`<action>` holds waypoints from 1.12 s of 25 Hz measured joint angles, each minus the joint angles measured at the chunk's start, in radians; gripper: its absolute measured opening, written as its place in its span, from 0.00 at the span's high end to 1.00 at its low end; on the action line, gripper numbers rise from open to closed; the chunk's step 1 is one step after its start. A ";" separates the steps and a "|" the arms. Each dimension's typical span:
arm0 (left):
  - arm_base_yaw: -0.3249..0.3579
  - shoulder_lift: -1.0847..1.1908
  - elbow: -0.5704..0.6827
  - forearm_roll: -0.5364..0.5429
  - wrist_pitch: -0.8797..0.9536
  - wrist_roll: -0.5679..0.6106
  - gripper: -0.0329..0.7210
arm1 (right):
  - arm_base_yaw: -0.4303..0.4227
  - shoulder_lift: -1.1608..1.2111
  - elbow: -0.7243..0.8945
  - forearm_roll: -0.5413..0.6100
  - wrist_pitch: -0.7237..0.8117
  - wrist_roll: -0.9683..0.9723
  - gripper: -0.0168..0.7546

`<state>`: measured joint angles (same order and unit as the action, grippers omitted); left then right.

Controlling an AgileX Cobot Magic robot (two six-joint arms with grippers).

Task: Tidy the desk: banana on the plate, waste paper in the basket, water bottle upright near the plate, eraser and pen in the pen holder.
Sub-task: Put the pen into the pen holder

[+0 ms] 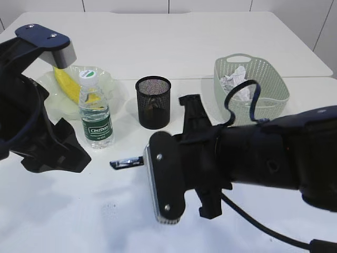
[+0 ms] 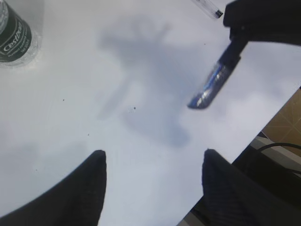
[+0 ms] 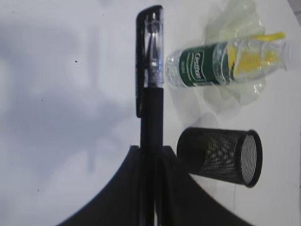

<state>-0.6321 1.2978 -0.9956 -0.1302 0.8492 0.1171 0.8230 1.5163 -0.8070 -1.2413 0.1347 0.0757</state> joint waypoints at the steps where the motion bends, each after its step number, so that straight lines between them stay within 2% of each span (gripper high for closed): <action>1: 0.000 0.000 0.000 0.001 -0.001 -0.002 0.36 | -0.026 0.000 -0.002 0.000 -0.007 0.021 0.92; 5: 0.000 0.000 0.000 0.025 -0.003 -0.025 0.36 | -0.118 0.000 -0.023 0.000 -0.076 0.112 0.92; 9: 0.000 0.000 0.000 0.082 -0.011 -0.081 0.36 | -0.182 0.000 -0.062 0.000 -0.135 0.187 0.92; 14: 0.002 0.000 0.002 0.098 -0.035 -0.109 0.37 | -0.267 0.000 -0.078 0.000 -0.209 0.273 0.92; 18: 0.043 0.000 0.047 0.098 -0.107 -0.136 0.37 | -0.358 0.000 -0.079 0.010 -0.286 0.357 0.92; 22: 0.138 0.000 0.111 0.098 -0.124 -0.142 0.37 | -0.417 0.000 -0.079 0.083 -0.351 0.378 0.92; 28: 0.365 0.000 0.129 0.036 -0.153 -0.145 0.37 | -0.430 0.000 -0.090 0.177 -0.396 0.382 0.92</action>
<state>-0.2673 1.2973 -0.8662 -0.0939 0.6964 -0.0275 0.3928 1.5163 -0.8971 -1.0640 -0.2615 0.4574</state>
